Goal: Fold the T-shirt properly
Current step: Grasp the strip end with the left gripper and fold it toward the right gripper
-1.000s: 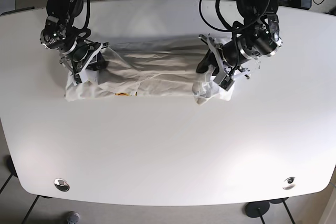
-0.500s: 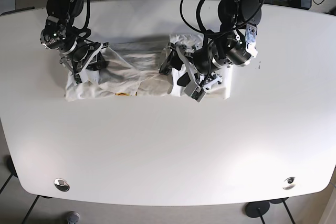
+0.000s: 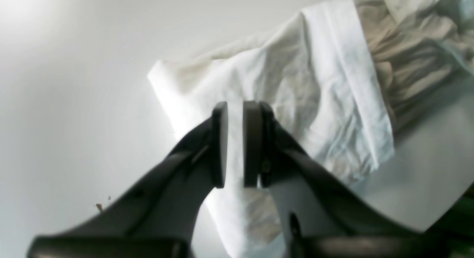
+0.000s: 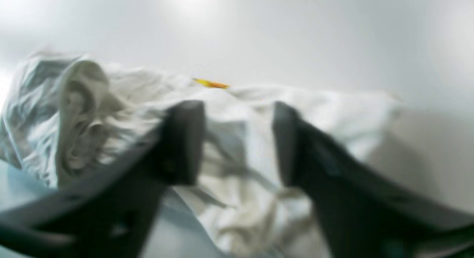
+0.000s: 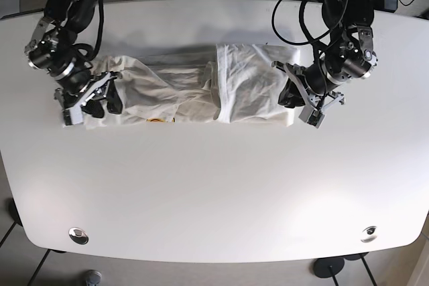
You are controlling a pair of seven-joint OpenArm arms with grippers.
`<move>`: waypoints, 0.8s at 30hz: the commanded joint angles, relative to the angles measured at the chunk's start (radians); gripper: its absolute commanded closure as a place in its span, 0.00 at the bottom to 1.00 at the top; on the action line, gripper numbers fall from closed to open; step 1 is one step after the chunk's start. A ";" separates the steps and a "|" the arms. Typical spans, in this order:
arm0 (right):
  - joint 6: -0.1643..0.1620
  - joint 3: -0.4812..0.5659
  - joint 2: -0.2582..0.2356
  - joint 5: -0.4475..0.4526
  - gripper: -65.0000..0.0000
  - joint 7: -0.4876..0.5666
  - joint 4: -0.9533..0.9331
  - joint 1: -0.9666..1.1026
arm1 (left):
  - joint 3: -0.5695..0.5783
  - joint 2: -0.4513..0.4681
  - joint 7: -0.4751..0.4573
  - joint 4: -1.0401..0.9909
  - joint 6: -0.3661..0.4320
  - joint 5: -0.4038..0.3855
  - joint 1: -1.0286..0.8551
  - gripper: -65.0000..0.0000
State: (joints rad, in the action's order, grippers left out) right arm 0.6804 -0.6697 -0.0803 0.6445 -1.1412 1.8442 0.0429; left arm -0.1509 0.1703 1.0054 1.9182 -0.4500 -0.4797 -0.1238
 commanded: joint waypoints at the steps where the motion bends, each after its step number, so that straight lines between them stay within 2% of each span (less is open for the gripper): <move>1: 0.000 -0.095 -0.020 0.044 0.14 -0.035 -0.051 -0.061 | 0.000 0.002 -0.110 -0.067 -0.008 -0.012 -0.004 0.92; 3: 0.000 -0.157 -0.052 0.041 0.00 -0.052 -0.108 -0.088 | 0.001 0.002 -0.164 -0.165 -0.011 -0.012 0.000 0.92; 6: 0.000 -0.203 -0.148 0.048 0.00 -0.052 -0.315 -0.104 | 0.004 0.002 -0.231 -0.351 -0.013 -0.014 0.059 0.92; 9: 0.005 -0.200 -0.169 0.050 0.00 -0.047 -0.446 -0.110 | 0.004 0.002 -0.231 -0.362 -0.014 -0.018 0.082 0.92; 12: 0.008 -0.195 -0.158 0.048 0.00 -0.047 -0.483 -0.107 | 0.000 0.002 -0.228 -0.233 -0.014 -0.018 0.066 0.92; 15: 0.009 -0.143 -0.118 0.050 0.00 -0.047 -0.483 -0.102 | 0.000 0.002 -0.228 -0.115 -0.014 -0.018 0.034 0.92; 19: 0.009 -0.080 -0.075 0.045 0.00 -0.047 -0.483 -0.102 | 0.000 0.002 -0.228 -0.113 -0.014 -0.014 0.013 0.92; 22: 0.006 -0.077 -0.057 0.042 0.00 -0.046 -0.484 -0.107 | 0.000 0.004 -0.230 -0.167 -0.014 -0.014 0.000 0.92; 23: 0.005 -0.077 -0.057 0.041 0.04 -0.046 -0.484 -0.108 | 0.000 0.011 -0.231 -0.196 -0.013 -0.014 0.002 0.92; 24: 0.005 -0.077 -0.057 0.041 0.12 -0.043 -0.486 -0.110 | 0.000 0.016 -0.233 -0.231 -0.013 -0.014 0.005 0.92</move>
State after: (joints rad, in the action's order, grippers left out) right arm 0.6880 -0.7460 -0.1291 0.6849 -1.1706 1.3510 -0.0566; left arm -0.1482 0.1780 0.7921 1.6474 -0.4599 -0.4767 -0.1307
